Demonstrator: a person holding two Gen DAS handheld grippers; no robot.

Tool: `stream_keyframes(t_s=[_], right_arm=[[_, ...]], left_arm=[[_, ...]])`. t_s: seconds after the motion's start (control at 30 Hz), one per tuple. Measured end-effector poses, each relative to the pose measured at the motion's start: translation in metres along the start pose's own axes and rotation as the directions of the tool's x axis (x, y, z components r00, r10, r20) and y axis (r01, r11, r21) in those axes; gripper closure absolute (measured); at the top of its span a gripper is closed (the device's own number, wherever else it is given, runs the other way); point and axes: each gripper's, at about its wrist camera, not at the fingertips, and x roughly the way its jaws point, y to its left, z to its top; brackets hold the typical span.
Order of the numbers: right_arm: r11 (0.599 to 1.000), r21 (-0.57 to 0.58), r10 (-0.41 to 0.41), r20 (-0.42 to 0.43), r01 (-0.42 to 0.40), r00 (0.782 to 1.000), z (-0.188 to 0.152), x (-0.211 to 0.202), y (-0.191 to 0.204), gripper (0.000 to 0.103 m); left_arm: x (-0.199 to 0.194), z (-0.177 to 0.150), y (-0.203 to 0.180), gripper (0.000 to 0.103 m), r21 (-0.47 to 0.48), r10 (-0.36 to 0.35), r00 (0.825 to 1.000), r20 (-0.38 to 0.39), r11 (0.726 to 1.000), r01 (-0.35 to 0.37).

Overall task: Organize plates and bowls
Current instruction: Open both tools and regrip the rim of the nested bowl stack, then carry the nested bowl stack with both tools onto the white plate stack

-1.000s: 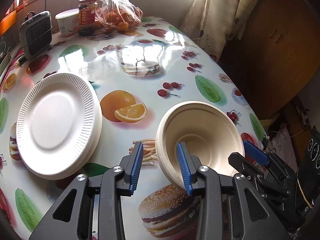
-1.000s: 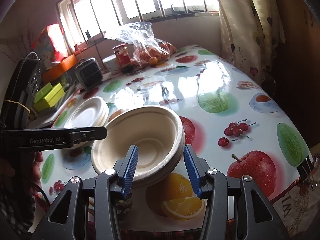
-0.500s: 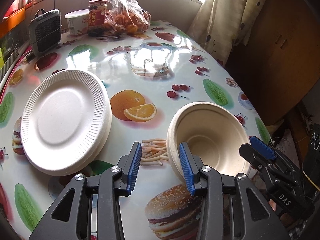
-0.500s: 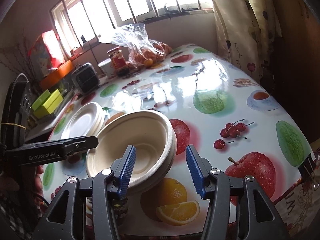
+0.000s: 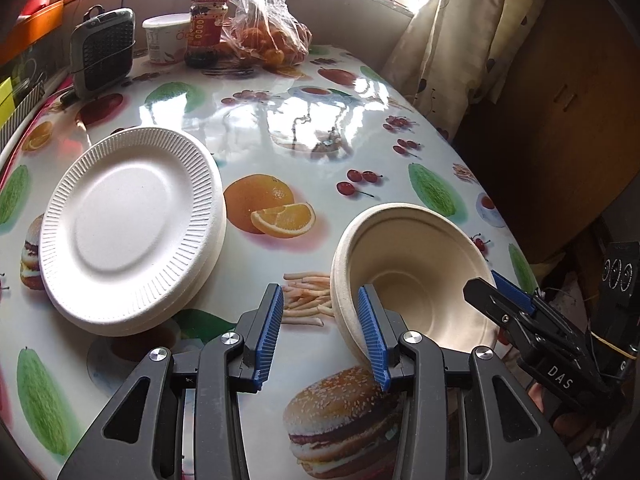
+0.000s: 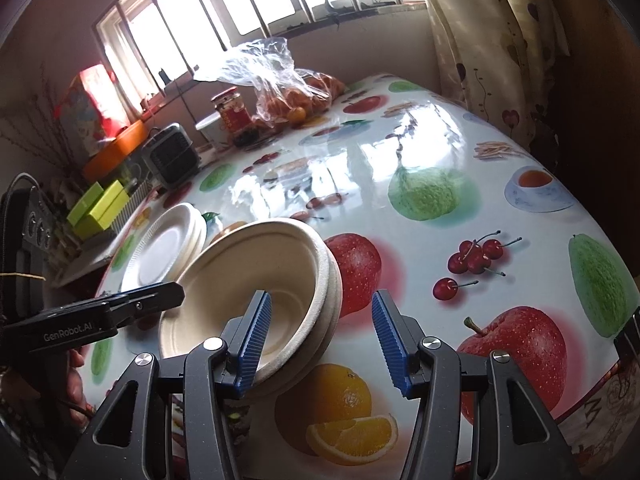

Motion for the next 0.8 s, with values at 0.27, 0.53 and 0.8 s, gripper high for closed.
stream_keyframes(t_s=[0.27,0.53,0.8], right_arm=[[1.0,-0.002,0.026,-0.01,-0.026,1.0,0.001,0.004,-0.002,0.051],[0.999,-0.003,0.044,-0.006,-0.044,0.999,0.001,0.005,-0.002,0.064],[0.999,-0.001,0.046,-0.006,-0.046,0.999,0.0,0.005,-0.002,0.072]], left_arm=[[0.005,-0.002,-0.002,0.063,-0.026,-0.026,0.999,-0.018,0.999,0.026],[0.01,-0.003,-0.004,0.072,-0.028,-0.041,0.999,-0.032,0.999,0.04],[0.013,-0.002,-0.008,0.081,-0.02,-0.051,0.998,-0.043,0.999,0.05]])
